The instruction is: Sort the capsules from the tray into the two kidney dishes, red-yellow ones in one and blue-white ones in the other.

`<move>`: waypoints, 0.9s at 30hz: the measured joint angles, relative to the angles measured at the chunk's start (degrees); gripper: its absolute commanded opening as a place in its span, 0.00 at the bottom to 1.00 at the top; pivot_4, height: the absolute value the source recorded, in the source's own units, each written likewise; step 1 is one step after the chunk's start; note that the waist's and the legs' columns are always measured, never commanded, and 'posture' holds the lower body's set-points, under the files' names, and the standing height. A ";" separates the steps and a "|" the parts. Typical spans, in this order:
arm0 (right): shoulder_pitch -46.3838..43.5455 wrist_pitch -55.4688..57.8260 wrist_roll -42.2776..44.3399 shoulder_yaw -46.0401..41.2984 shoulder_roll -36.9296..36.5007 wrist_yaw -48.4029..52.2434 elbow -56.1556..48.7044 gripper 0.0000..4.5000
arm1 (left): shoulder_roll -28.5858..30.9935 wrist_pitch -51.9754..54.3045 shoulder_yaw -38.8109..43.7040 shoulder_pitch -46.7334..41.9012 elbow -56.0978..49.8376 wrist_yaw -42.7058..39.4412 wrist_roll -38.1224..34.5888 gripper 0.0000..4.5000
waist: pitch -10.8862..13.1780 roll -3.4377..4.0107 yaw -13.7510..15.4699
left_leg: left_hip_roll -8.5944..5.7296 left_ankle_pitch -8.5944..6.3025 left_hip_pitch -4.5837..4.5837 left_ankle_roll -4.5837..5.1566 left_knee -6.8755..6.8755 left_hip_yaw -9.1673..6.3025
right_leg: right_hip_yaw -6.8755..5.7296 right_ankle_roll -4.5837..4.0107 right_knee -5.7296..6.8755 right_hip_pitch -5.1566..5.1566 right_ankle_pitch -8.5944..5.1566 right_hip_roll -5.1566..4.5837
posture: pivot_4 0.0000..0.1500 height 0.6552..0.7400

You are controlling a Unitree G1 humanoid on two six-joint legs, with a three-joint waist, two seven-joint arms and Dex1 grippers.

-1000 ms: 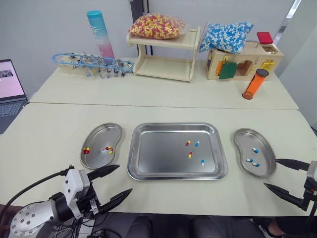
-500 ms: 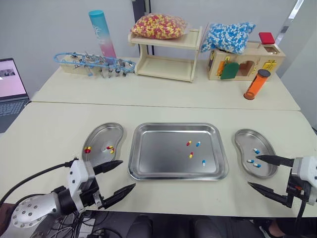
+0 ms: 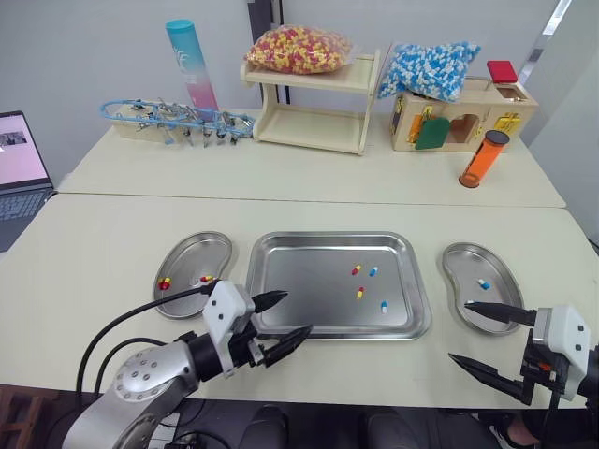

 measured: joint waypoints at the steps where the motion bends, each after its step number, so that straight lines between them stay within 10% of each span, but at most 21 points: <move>1: 0.12 -0.41 -0.02 0.00 0.11 0.12 0.15 1.00 | -0.41 0.48 -0.88 -1.01 0.89 0.42 0.43 0.64 | 0.00 0.00 0.01 | 0.00 0.00 0.00 0.00 0.00 0.00 | 0.00 0.00 0.00 0.00 0.00 0.00 | 1.00 1.00; 27: 1.75 -6.85 -2.20 4.15 2.34 1.56 5.21 1.00 | -21.62 26.00 -18.18 -29.06 16.10 19.98 12.65 0.64 | 0.00 -0.01 -0.03 | -0.04 0.02 0.00 -0.03 0.06 -0.03 | -0.03 0.04 -0.01 0.06 0.01 0.00 | 1.00 1.00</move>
